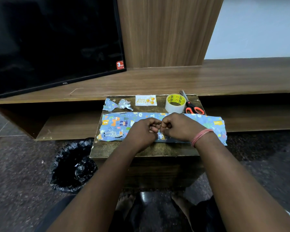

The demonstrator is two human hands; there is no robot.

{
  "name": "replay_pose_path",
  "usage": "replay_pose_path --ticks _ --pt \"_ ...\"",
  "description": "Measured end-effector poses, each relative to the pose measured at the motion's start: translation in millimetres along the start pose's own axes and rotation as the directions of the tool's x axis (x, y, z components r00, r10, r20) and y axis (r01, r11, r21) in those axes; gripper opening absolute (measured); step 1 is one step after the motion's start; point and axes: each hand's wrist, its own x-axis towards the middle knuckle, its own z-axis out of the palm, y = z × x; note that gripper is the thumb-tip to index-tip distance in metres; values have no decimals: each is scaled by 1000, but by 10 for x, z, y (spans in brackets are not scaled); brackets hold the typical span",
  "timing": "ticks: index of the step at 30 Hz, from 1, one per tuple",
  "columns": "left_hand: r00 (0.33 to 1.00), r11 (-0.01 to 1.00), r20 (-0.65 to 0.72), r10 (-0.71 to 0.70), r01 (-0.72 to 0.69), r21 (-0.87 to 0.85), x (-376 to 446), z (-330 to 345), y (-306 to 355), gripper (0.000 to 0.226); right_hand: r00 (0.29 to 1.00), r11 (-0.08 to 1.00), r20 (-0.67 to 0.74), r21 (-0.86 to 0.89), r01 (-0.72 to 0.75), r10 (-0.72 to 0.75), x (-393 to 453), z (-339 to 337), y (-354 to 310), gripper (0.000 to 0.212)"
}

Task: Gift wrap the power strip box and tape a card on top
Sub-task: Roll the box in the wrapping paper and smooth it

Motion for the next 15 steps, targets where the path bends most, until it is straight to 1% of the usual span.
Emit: replay_pose_path --ticks 3,9,12,15 --pt "1000 1000 -7 1 -1 13 13 10 -14 44 1000 1000 -17 27 0 0 -20 10 10 14" --pt "1000 999 -18 15 -14 31 11 8 -11 44 1000 967 23 253 -25 20 -100 -79 32 7" --pt "1000 999 -19 20 -19 46 21 14 -19 45 997 979 69 203 -33 19 -86 -65 23 8" --pt "1000 999 -18 17 -17 46 33 20 -23 45 996 987 72 150 -61 50 -60 -14 10 10"
